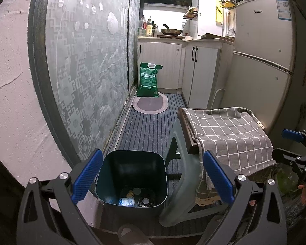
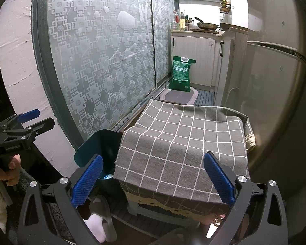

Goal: Collect trash

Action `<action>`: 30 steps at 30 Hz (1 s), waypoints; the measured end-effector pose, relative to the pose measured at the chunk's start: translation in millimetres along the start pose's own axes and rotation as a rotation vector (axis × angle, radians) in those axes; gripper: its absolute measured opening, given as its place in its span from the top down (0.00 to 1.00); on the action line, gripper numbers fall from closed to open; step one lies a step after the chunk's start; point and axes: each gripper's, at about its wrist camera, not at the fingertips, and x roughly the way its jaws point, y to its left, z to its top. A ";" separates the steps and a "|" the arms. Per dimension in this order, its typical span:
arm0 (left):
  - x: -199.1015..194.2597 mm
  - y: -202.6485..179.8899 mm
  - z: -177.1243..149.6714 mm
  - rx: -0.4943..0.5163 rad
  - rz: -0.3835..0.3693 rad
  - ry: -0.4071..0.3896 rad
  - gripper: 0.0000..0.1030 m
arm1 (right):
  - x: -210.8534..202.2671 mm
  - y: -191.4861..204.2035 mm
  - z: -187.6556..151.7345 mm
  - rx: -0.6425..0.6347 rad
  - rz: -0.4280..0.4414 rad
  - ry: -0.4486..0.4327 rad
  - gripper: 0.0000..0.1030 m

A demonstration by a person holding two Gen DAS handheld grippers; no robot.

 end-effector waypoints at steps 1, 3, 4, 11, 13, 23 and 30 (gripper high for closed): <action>0.2 0.1 0.0 0.000 0.000 0.001 0.03 | 0.0 0.0 0.1 0.000 0.000 0.000 0.03; -0.1 0.2 0.1 0.000 0.001 -0.001 0.03 | 0.2 -0.6 -0.2 0.002 0.001 0.000 0.03; 0.0 0.5 0.1 -0.001 0.001 -0.001 0.03 | -0.1 -0.4 -0.1 0.001 0.001 0.000 0.03; 0.5 1.1 0.1 -0.002 0.002 0.000 0.03 | 1.0 0.2 -0.7 -0.004 0.003 0.003 0.03; 0.5 1.0 0.0 0.000 0.003 0.000 0.03 | 1.1 1.6 -0.7 -0.005 0.003 0.003 0.03; 0.4 0.7 0.0 0.001 0.001 0.000 0.03 | 1.4 2.8 -0.6 -0.004 0.003 0.003 0.03; 0.4 0.5 0.0 -0.001 0.002 0.000 0.03 | 1.2 2.4 -0.5 -0.003 0.003 0.003 0.03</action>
